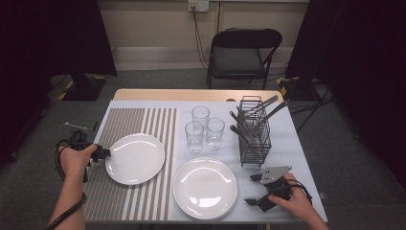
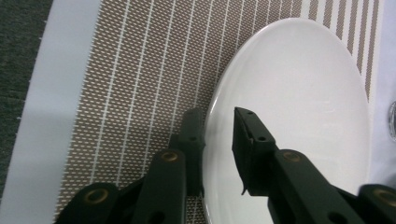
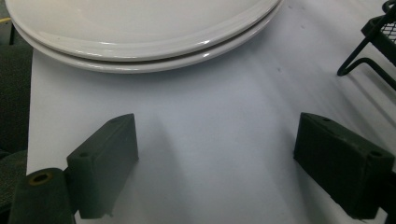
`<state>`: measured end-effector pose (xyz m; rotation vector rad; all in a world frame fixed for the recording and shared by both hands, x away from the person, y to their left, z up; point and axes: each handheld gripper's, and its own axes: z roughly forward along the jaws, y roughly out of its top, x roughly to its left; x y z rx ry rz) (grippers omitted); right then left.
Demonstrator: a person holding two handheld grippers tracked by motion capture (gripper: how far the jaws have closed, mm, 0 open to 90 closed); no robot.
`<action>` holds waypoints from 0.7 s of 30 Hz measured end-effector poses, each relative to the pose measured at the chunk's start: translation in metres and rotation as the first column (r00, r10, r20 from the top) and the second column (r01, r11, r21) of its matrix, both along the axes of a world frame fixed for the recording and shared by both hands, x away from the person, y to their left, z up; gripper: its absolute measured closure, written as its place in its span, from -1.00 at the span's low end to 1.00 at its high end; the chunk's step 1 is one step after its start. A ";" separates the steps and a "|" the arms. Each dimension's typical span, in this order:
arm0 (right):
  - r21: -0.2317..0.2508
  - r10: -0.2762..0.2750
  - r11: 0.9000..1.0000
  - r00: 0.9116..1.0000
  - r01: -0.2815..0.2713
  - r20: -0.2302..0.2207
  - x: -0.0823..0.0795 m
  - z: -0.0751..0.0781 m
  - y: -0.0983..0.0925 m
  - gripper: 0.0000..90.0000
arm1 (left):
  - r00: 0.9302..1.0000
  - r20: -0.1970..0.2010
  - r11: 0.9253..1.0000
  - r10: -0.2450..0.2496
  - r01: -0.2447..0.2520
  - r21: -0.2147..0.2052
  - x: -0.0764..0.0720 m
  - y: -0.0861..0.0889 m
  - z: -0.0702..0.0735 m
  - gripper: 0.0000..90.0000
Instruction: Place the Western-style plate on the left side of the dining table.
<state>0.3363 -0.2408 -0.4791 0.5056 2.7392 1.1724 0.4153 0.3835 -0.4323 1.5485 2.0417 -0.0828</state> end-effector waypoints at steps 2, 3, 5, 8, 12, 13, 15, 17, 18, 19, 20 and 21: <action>-0.001 0.000 1.000 1.000 0.000 0.001 0.000 0.000 0.000 -0.72 | 1.000 0.000 1.000 -0.015 0.015 -0.002 -0.001 0.002 0.000 0.61; -0.001 0.000 1.000 1.000 0.000 0.001 0.000 0.000 0.000 -0.72 | 1.000 0.020 1.000 -0.009 0.010 -0.028 -0.001 0.003 0.000 0.60; -0.001 0.000 1.000 1.000 0.000 0.001 0.000 0.000 0.000 -0.72 | 1.000 0.027 1.000 -0.005 0.005 -0.013 -0.001 0.002 0.005 0.59; 0.000 0.000 1.000 1.000 0.000 -0.001 0.000 0.000 0.000 -0.72 | 0.999 0.039 1.000 -0.013 0.014 -0.025 -0.002 0.001 0.008 0.54; -0.001 0.000 1.000 1.000 0.000 0.001 0.000 0.000 0.000 -0.72 | 0.996 0.058 0.998 -0.061 0.063 -0.031 -0.003 -0.005 0.013 0.44; -0.001 0.000 1.000 1.000 0.000 0.001 0.000 0.000 0.000 -0.72 | 0.995 0.063 0.997 -0.073 0.074 -0.015 -0.003 -0.007 0.014 0.43; -0.001 0.000 1.000 1.000 0.000 0.001 0.000 0.000 0.000 -0.72 | 0.993 0.075 0.996 -0.086 0.088 -0.030 -0.004 -0.010 0.015 0.39; -0.001 0.000 1.000 1.000 0.000 0.001 0.000 0.000 0.000 -0.72 | 0.992 0.087 0.995 -0.095 0.097 -0.023 -0.004 -0.013 0.015 0.33; -0.001 0.000 1.000 1.000 0.000 0.001 0.000 0.000 0.000 -0.72 | 0.989 0.088 0.993 -0.116 0.117 -0.012 -0.005 -0.013 0.015 0.32; -0.001 0.000 1.000 1.000 0.000 0.001 0.000 0.000 0.000 -0.72 | 0.989 0.092 0.993 -0.116 0.116 0.001 -0.005 -0.016 0.016 0.30; -0.001 0.000 1.000 1.000 0.000 0.001 0.000 0.000 0.000 -0.72 | 0.988 0.106 0.994 -0.113 0.113 0.003 -0.005 -0.017 0.016 0.26; 0.000 0.000 1.000 1.000 0.000 0.000 0.000 0.000 0.000 -0.72 | 0.988 0.114 0.994 -0.106 0.107 -0.008 -0.005 -0.019 0.016 0.26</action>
